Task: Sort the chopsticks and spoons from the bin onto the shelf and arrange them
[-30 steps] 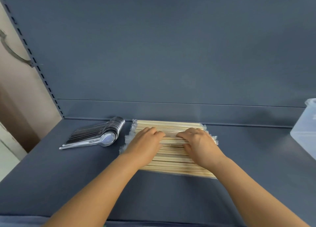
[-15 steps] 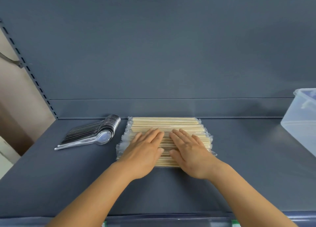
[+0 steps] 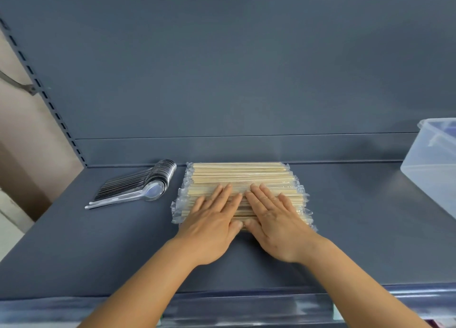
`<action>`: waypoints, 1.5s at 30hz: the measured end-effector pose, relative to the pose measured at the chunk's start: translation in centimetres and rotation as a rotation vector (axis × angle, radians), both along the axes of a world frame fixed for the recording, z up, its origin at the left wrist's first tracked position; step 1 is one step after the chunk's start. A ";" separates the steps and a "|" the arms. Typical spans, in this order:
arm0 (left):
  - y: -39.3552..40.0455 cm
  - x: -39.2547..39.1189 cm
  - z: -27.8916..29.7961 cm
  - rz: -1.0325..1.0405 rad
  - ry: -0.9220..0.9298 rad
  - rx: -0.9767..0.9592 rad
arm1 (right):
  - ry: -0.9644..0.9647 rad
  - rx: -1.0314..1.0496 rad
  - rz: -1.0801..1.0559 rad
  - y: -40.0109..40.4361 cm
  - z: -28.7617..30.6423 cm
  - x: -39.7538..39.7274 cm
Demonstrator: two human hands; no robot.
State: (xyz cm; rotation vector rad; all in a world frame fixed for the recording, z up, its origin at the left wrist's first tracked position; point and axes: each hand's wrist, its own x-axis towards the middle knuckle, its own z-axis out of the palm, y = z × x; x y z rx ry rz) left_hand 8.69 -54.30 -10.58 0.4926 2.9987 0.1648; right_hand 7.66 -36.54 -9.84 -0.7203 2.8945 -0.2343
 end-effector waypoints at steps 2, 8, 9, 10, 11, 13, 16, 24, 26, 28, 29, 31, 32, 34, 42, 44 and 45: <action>0.0 0.1 0.0 0.001 -0.004 0.017 | 0.006 -0.038 -0.003 0.0 0.0 0.1; -1.3 -0.7 0.6 0.248 0.120 0.195 | 0.129 -0.201 -0.195 0.6 0.6 -0.5; -1.8 -0.9 0.5 0.313 0.120 0.204 | 0.150 -0.209 -0.258 0.9 0.6 -0.8; -2.2 -1.0 0.4 0.372 0.104 0.213 | 0.165 -0.219 -0.319 1.2 0.6 -1.0; -2.5 -1.0 0.3 0.420 0.080 0.229 | 0.172 -0.232 -0.375 1.6 0.4 -1.3; -2.8 -0.7 0.2 0.484 0.021 0.300 | 0.139 -0.269 -0.464 2.2 -0.1 -1.7; -2.8 -0.5 -0.3 0.508 0.011 0.403 | 0.056 -0.387 -0.528 2.7 -0.6 -1.8; -3.6 -1.3 -1.6 0.437 0.052 0.511 | 0.026 -0.477 -0.512 2.9 -0.6 -1.7; -3.6 -1.3 -1.8 0.430 0.058 0.504 | 0.030 -0.476 -0.513 3.0 -0.6 -1.7; -3.7 -1.3 -2.0 0.427 0.058 0.497 | 0.033 -0.463 -0.512 3.0 -0.7 -1.8; -3.7 -1.3 -2.0 0.427 0.054 0.494 | 0.036 -0.458 -0.510 3.1 -0.8 -1.8; -3.8 -1.4 -2.0 0.438 0.031 0.491 | 0.037 -0.445 -0.503 3.1 -0.8 -2.0; -3.8 -1.5 -2.0 0.447 0.016 0.484 | 0.034 -0.438 -0.500 3.1 -0.9 -2.0; -3.8 -1.6 -2.0 0.452 0.016 0.460 | 0.026 -0.431 -0.498 3.2 -0.9 -2.2; -2.6 -0.7 0.1 0.416 0.124 0.188 | 0.227 -0.230 -0.459 2.8 -0.6 -1.9; -2.4 -0.5 0.4 0.395 0.144 0.151 | 0.265 -0.210 -0.423 2.5 -0.4 -1.6; -2.4 -0.4 0.5 0.382 0.159 0.138 | 0.284 -0.200 -0.399 2.4 -0.5 -1.5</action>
